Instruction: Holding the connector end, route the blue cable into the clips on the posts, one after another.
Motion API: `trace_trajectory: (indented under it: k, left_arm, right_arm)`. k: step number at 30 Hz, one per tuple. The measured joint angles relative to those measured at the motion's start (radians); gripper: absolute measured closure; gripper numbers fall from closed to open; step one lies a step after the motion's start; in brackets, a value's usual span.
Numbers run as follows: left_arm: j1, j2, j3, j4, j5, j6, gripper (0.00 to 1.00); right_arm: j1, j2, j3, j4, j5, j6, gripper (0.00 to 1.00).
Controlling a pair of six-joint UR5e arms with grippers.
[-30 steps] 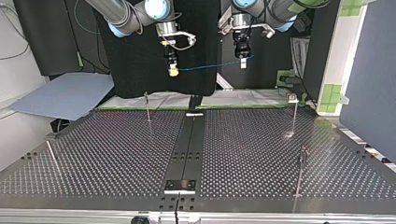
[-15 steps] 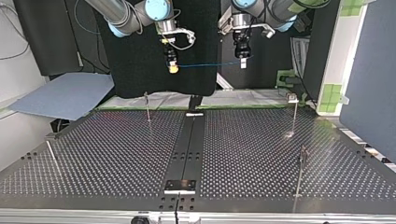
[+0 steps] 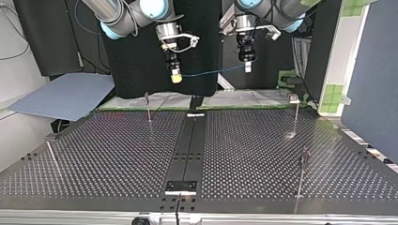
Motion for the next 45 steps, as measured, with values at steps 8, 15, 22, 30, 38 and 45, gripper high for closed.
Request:
trace_trajectory:
  k: [8, 15, 22, 30, 38, 45]
  left_arm:
    - [0.014, 0.074, 0.0, -0.051, -0.003, -0.013, 1.0]
    - [0.029, 0.145, 0.0, -0.104, -0.01, -0.019, 1.0]
    - [0.051, 0.215, 0.004, -0.144, -0.012, -0.025, 1.0]
    - [0.081, 0.288, 0.065, -0.196, -0.008, -0.036, 1.0]
    - [0.105, 0.348, 0.142, -0.273, -0.009, -0.034, 1.0]
    - [0.128, 0.36, 0.184, -0.337, -0.006, -0.033, 1.0]
  right_arm:
    - [-0.01, -0.079, -0.015, -0.005, -0.02, 0.031, 1.0]
    - [-0.017, -0.099, -0.05, 0.027, -0.046, 0.05, 1.0]
    - [-0.017, -0.099, -0.099, 0.083, -0.071, 0.053, 1.0]
    - [-0.006, -0.099, -0.169, 0.154, -0.102, 0.044, 1.0]
    - [0.003, -0.099, -0.23, 0.218, -0.119, 0.036, 1.0]
    - [0.008, -0.099, -0.268, 0.252, -0.129, 0.029, 1.0]
